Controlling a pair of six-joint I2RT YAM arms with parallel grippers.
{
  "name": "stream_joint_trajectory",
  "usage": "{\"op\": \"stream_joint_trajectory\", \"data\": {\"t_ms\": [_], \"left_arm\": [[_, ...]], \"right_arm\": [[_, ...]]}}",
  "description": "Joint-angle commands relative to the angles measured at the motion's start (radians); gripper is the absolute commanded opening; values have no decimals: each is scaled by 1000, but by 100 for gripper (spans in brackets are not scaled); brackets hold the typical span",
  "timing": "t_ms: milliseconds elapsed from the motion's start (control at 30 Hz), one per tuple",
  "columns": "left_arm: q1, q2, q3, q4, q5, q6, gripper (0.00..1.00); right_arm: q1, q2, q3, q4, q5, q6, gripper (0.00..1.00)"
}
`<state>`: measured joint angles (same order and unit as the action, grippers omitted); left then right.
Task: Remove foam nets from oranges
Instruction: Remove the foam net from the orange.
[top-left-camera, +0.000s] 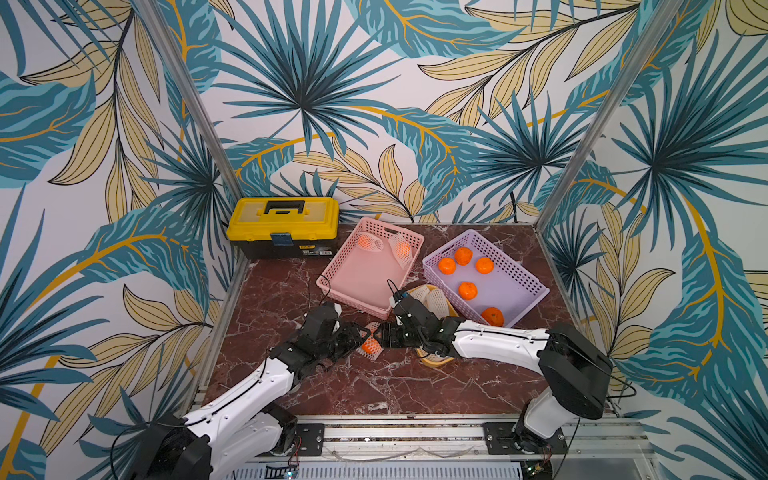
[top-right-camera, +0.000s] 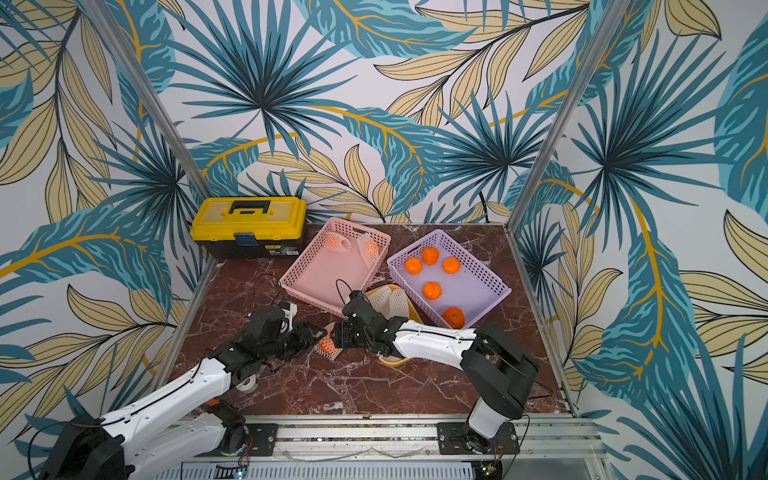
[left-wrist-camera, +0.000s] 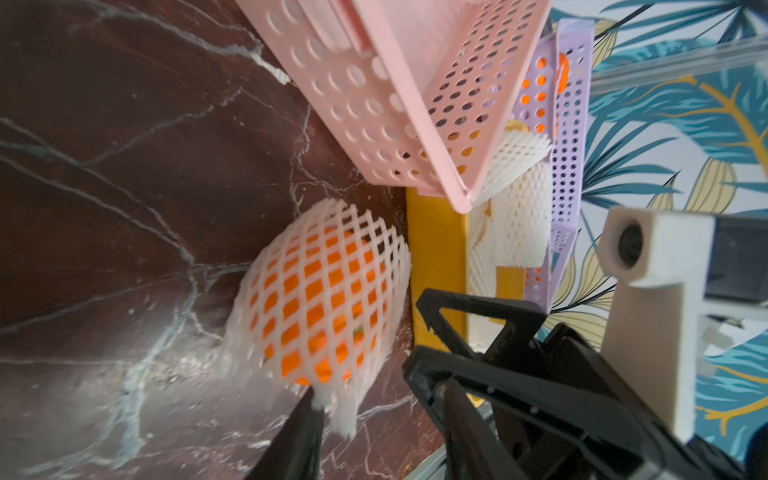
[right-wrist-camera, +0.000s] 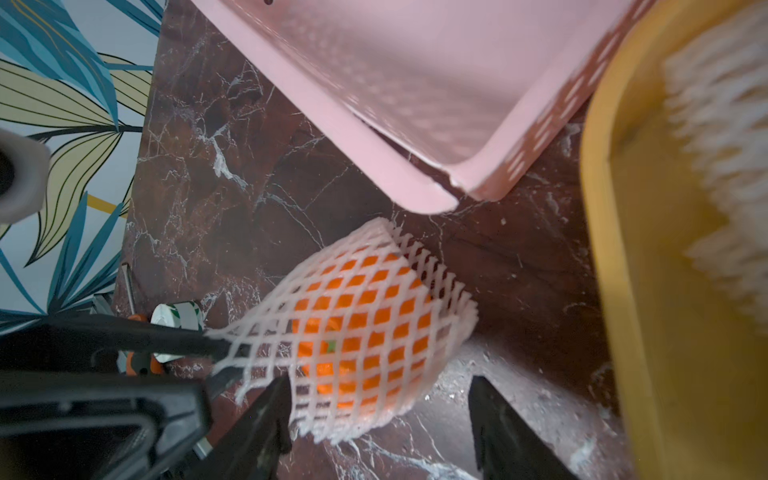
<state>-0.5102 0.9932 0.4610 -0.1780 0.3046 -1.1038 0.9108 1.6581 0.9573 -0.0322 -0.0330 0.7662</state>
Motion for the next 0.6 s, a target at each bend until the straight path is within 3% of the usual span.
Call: {"op": "stream_joint_trajectory", "data": {"t_ms": [0, 233, 567], "left_arm": [[7, -37, 42, -120, -52, 32, 54], [12, -158, 3, -160, -161, -8, 62], [20, -181, 2, -149, -146, 17, 70]], "right_arm": [[5, 14, 21, 32, 37, 71, 73], [4, 54, 2, 123, 79, 180, 78], [5, 135, 52, 120, 104, 234, 77]]}}
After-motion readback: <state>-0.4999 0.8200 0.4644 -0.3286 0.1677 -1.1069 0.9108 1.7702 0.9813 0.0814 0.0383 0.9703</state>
